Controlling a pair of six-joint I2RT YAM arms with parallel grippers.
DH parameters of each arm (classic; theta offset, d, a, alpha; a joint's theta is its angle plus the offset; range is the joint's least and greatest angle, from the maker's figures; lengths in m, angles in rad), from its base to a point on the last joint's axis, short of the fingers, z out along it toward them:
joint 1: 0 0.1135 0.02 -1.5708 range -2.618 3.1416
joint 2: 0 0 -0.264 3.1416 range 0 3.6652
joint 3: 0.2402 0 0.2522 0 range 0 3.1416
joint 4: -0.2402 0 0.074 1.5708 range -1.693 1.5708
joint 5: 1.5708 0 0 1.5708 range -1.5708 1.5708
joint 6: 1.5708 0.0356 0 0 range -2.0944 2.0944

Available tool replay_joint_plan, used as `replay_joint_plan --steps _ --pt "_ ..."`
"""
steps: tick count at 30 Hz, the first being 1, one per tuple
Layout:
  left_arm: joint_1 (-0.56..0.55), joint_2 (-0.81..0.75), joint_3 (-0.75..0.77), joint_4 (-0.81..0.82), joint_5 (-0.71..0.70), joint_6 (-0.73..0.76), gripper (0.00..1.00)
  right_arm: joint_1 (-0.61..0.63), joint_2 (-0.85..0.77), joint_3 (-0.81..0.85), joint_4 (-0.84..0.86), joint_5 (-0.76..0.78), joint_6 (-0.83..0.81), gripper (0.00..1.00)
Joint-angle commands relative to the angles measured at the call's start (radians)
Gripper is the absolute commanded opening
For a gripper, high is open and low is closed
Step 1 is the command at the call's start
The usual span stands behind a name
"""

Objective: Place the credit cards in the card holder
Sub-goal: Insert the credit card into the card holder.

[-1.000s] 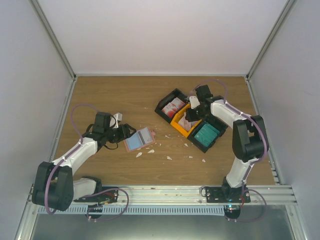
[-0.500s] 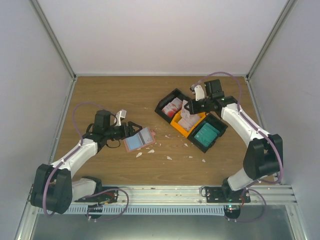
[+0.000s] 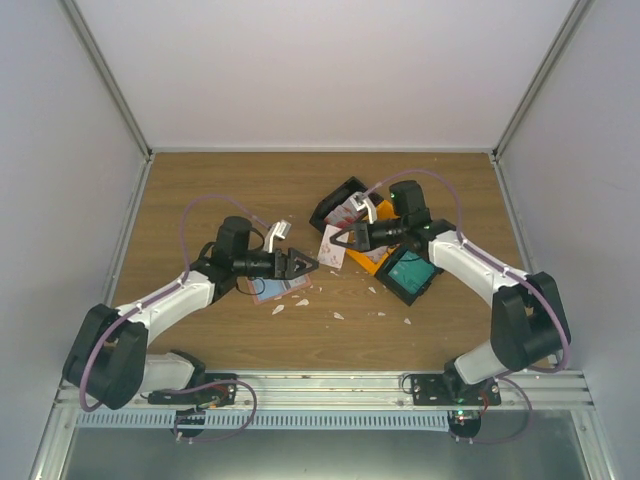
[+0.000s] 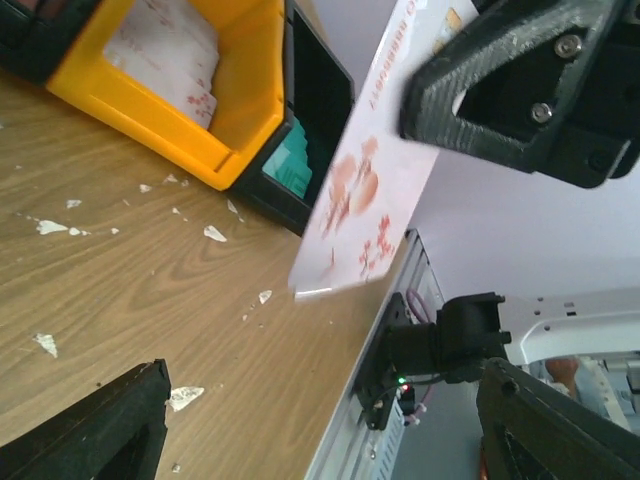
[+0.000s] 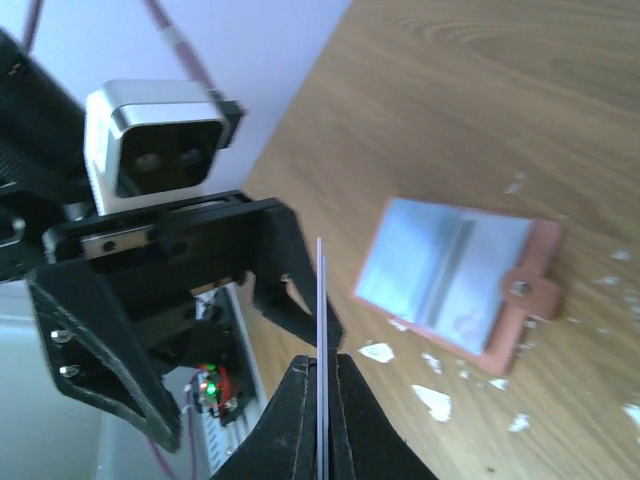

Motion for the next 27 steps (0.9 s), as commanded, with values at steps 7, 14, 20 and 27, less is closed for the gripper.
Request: replay_joint_plan --steps 7,14,20,27 --pt "-0.022 0.008 0.024 0.101 0.112 -0.038 0.75 0.101 -0.003 -0.062 0.214 -0.107 0.102 0.01" --pt "-0.020 -0.009 0.040 0.052 0.101 0.025 0.57 0.118 -0.022 -0.090 0.301 -0.159 0.126 0.01" --pt "-0.020 0.005 0.072 0.047 0.127 0.038 0.40 0.123 -0.039 -0.096 0.331 -0.199 0.136 0.01" --pt "-0.016 -0.009 0.095 0.037 0.143 0.035 0.09 0.121 -0.071 -0.099 0.362 -0.221 0.163 0.04"
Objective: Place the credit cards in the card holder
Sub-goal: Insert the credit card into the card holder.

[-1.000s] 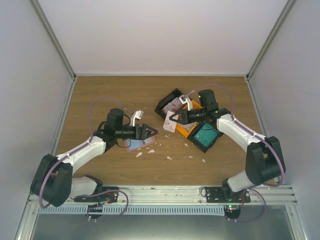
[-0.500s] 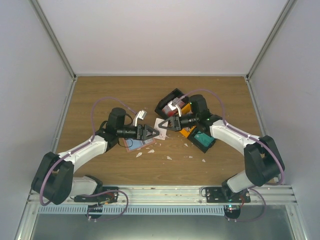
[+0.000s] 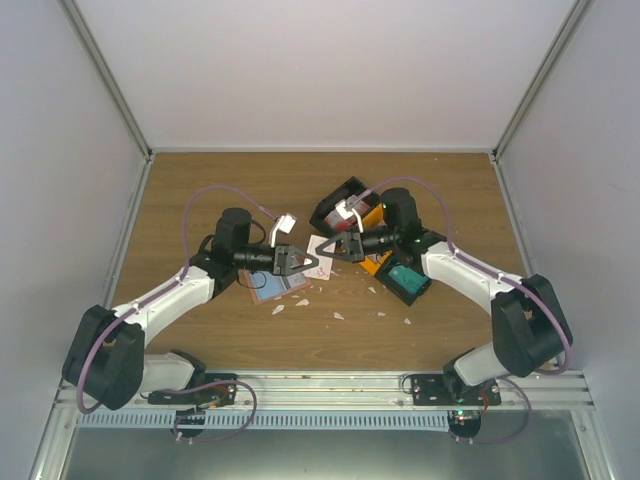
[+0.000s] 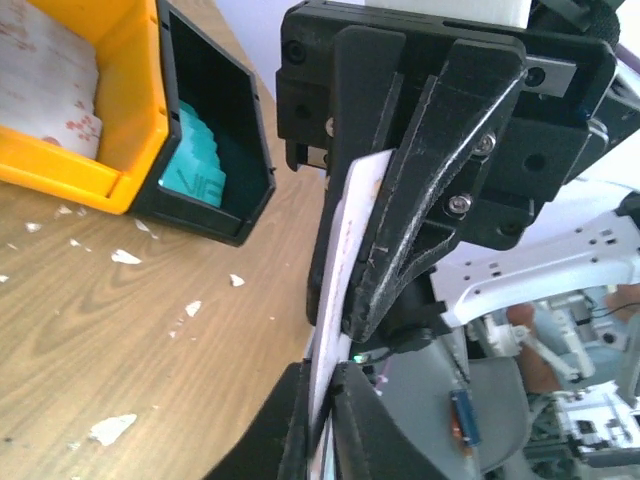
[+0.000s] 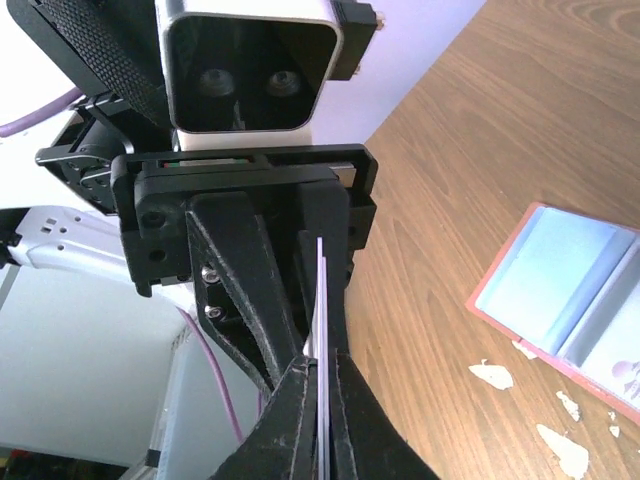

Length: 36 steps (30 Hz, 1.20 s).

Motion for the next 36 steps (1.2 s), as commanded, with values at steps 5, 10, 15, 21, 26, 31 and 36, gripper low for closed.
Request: replay_joint_plan --steps 5,10,15,21,26,31,36 --pt "0.001 -0.037 0.049 0.009 0.009 -0.019 0.00 0.006 -0.133 -0.094 0.194 0.003 0.095 0.39" --pt "0.002 -0.076 0.095 0.003 0.015 -0.079 0.00 -0.005 -0.211 -0.183 0.283 0.084 0.149 0.53" --pt "0.002 -0.114 0.137 0.025 0.016 -0.166 0.00 -0.007 -0.299 -0.273 0.371 0.164 0.197 0.54" --pt "0.002 -0.137 0.158 0.060 0.031 -0.236 0.00 -0.004 -0.336 -0.287 0.459 0.155 0.262 0.52" --pt "0.001 -0.148 0.158 0.060 0.037 -0.240 0.00 0.005 -0.302 -0.241 0.462 0.137 0.282 0.43" --pt "0.002 -0.165 0.151 0.073 0.044 -0.229 0.00 0.005 -0.288 -0.231 0.440 0.163 0.288 0.29" --pt "0.000 -0.182 0.124 0.112 0.046 -0.246 0.00 0.005 -0.273 -0.230 0.426 0.175 0.297 0.21"
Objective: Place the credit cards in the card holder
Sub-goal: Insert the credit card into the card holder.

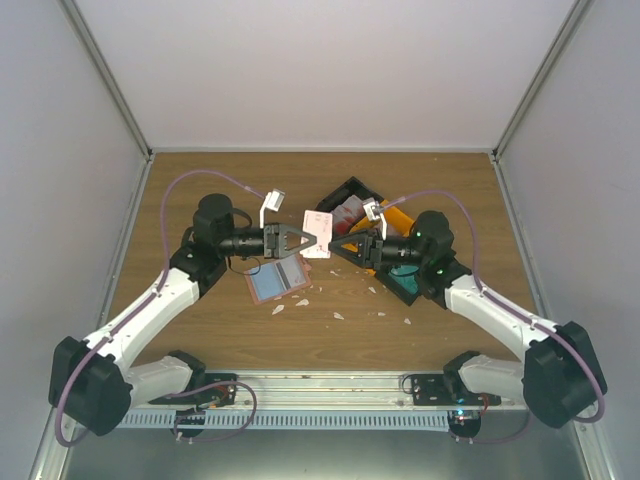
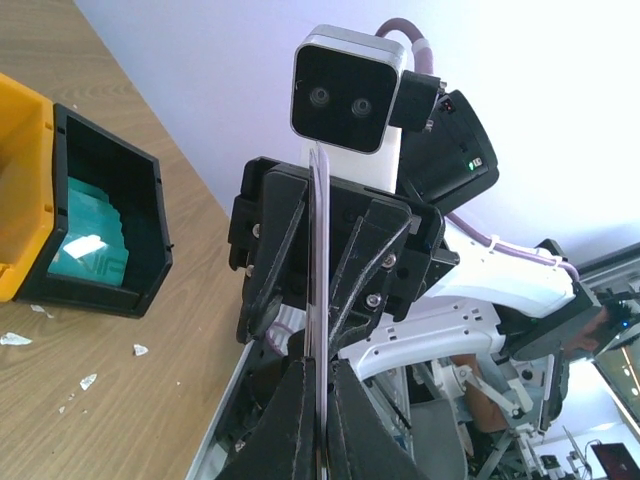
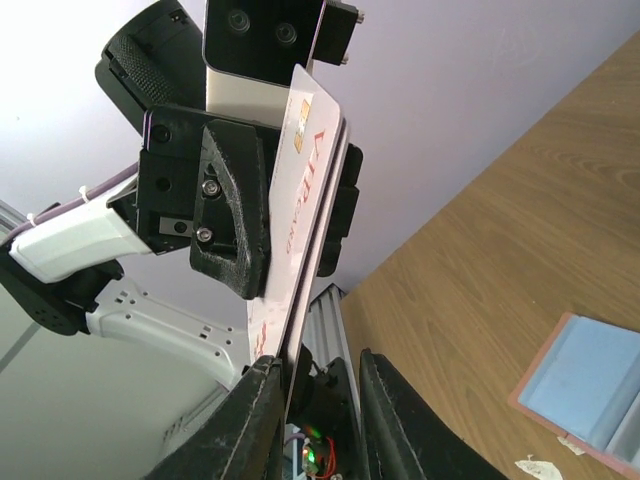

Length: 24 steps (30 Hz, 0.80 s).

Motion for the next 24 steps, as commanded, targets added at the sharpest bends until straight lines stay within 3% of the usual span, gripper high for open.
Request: replay_joint_plan --steps 1,7,13,20,24 --pt "0.000 -0.042 -0.016 0.109 0.024 -0.020 0.00 0.005 0.025 0.023 0.003 0.027 0.010 0.21" --pt "-0.004 -0.064 -0.040 0.147 0.042 -0.030 0.00 0.007 0.059 0.056 -0.037 -0.004 -0.002 0.18" --pt "-0.009 -0.066 -0.041 0.143 0.052 -0.006 0.00 0.031 0.126 0.124 -0.039 -0.089 0.007 0.23" --pt "-0.010 -0.052 -0.037 0.128 0.023 -0.012 0.00 0.043 0.154 0.138 0.152 -0.125 0.155 0.23" --pt "-0.010 -0.042 -0.040 0.121 0.005 -0.032 0.00 0.043 0.184 0.140 0.309 -0.153 0.281 0.12"
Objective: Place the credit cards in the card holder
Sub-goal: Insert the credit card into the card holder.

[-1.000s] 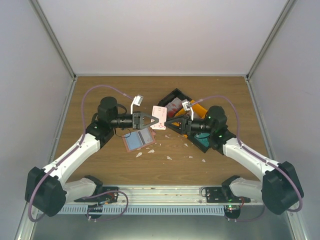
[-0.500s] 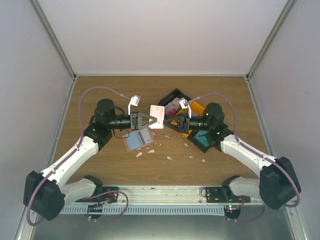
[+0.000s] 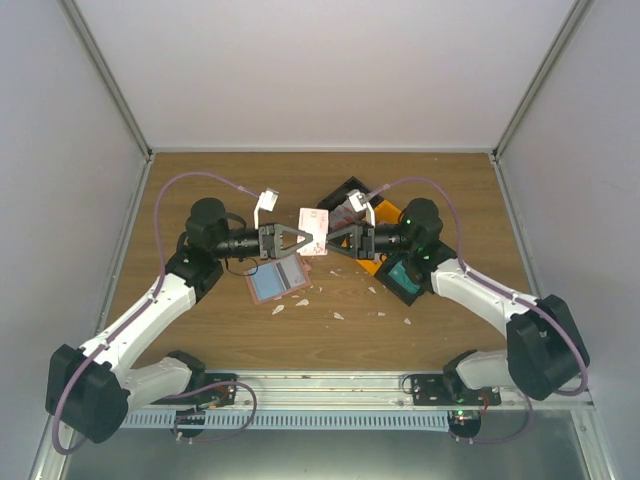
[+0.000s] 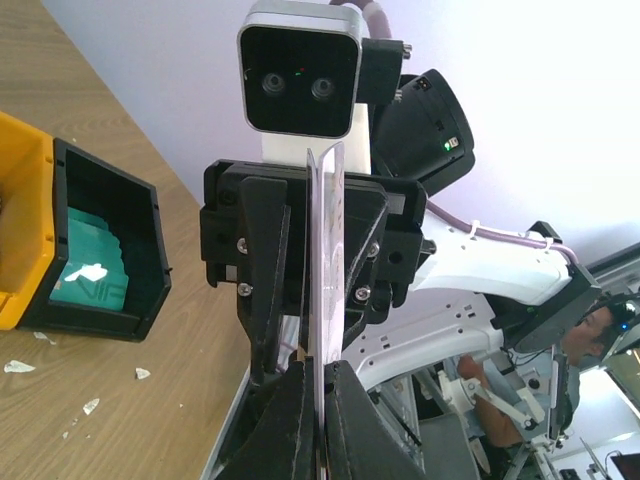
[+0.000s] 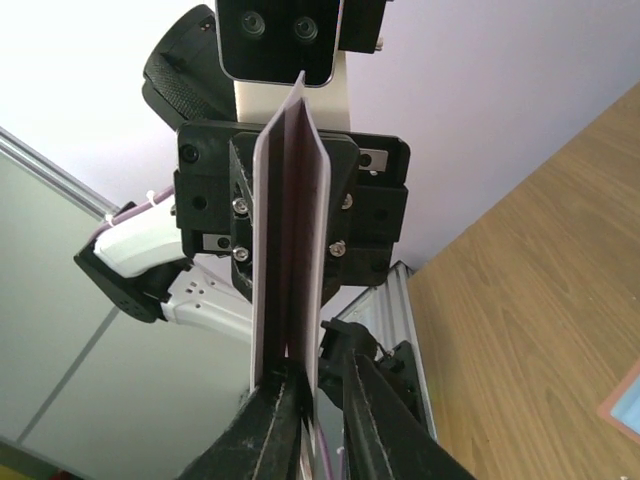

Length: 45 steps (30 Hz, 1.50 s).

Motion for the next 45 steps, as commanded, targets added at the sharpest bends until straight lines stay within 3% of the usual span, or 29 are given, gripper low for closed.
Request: replay_joint_plan --steps 1,9,23,32,35,39,42,45 --pt "-0.018 -0.001 -0.004 0.054 0.018 -0.021 0.00 0.024 0.040 0.033 0.209 -0.011 0.152 0.10" --pt "-0.019 -0.004 -0.003 0.043 -0.012 -0.038 0.00 0.024 0.044 0.043 0.271 -0.008 0.190 0.01" --pt "-0.005 -0.003 0.032 -0.005 -0.056 -0.034 0.06 -0.086 -0.057 -0.016 0.385 0.027 0.430 0.01" --pt "-0.001 0.007 0.044 0.003 -0.041 -0.046 0.08 -0.143 -0.109 -0.045 0.374 0.020 0.451 0.01" --pt "0.005 0.007 0.048 -0.016 -0.048 -0.030 0.04 -0.162 -0.128 -0.045 0.292 0.030 0.393 0.00" --pt "0.029 -0.001 0.058 -0.123 -0.101 0.046 0.01 -0.195 -0.168 -0.021 0.038 0.065 0.213 0.01" --pt "0.052 -0.018 0.079 -0.328 -0.296 0.161 0.00 -0.202 -0.179 0.042 -0.271 0.141 -0.020 0.01" --pt "0.073 -0.026 0.075 -0.518 -0.536 0.199 0.00 -0.200 -0.151 0.085 -0.461 0.175 -0.196 0.00"
